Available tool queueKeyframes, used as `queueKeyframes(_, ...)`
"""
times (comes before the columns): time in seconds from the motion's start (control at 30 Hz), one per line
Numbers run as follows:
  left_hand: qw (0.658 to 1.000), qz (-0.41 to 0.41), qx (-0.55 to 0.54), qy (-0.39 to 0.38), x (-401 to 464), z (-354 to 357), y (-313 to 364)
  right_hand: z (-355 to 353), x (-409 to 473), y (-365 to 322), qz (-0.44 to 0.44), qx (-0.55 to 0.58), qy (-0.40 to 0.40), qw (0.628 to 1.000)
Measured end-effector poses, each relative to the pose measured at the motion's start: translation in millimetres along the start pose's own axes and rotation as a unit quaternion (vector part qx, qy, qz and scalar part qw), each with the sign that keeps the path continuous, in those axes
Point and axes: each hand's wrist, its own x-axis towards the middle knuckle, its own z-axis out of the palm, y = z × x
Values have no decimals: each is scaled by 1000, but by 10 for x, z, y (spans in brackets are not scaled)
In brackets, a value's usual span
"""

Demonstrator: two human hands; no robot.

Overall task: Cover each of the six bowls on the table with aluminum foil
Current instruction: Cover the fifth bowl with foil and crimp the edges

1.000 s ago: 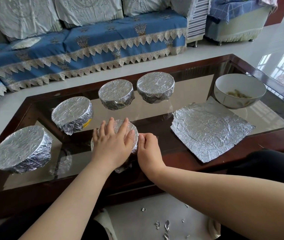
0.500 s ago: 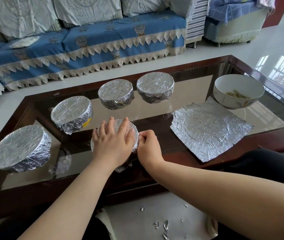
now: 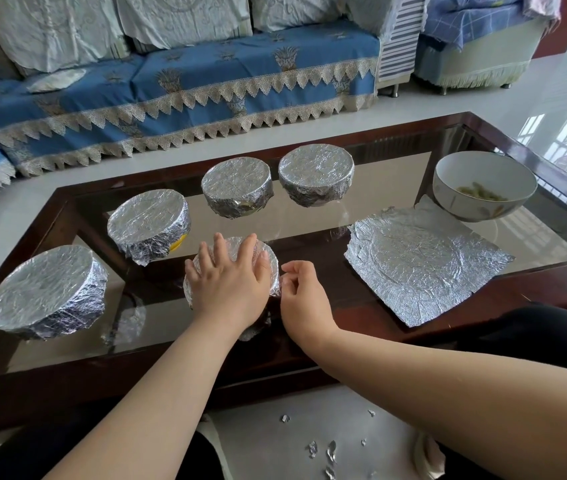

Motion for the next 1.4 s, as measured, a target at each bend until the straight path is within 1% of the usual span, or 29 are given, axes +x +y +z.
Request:
queueKeyframes(0.2,1000,1,5,3,9,19,-10,6,43,-20,-8,-49,-31,998)
queueKeyframes(0.37,1000,-1,6,-2,3,9,-19,34,83,-16,-2,-77,-34,996)
queueKeyframes(0.53,1000,-5,6,-7,5,3,-13,45,111,24,2,-79,-21,997)
queueKeyframes(0.7,1000,-8,8,-7,8,2,-10,6,105,19,-27,-90,-3,996)
queueKeyframes(0.83,1000,-10,6,-6,1,-7,1,-90,58,-47,-27,-93,-3,995)
queueKeyframes(0.9,1000,-11,7,-7,0,-9,4,-146,26,-103,-22,-107,-14,994)
queueKeyframes(1.0,1000,-12,6,-8,0,-11,8,-226,-18,-177,-3,-113,-55,992)
queueKeyframes(1.17,1000,-16,-3,-8,4,-11,12,-311,-39,-247,15,-69,-110,991)
queueKeyframes(1.27,1000,-15,-4,-7,3,-10,14,-292,-91,-269,-3,-43,-127,991)
queueKeyframes(1.33,1000,-16,-4,-7,5,-6,10,-257,-115,-233,14,14,-125,992)
queueKeyframes(1.4,1000,-15,-2,-8,9,-3,4,-244,-147,-211,71,104,-125,984)
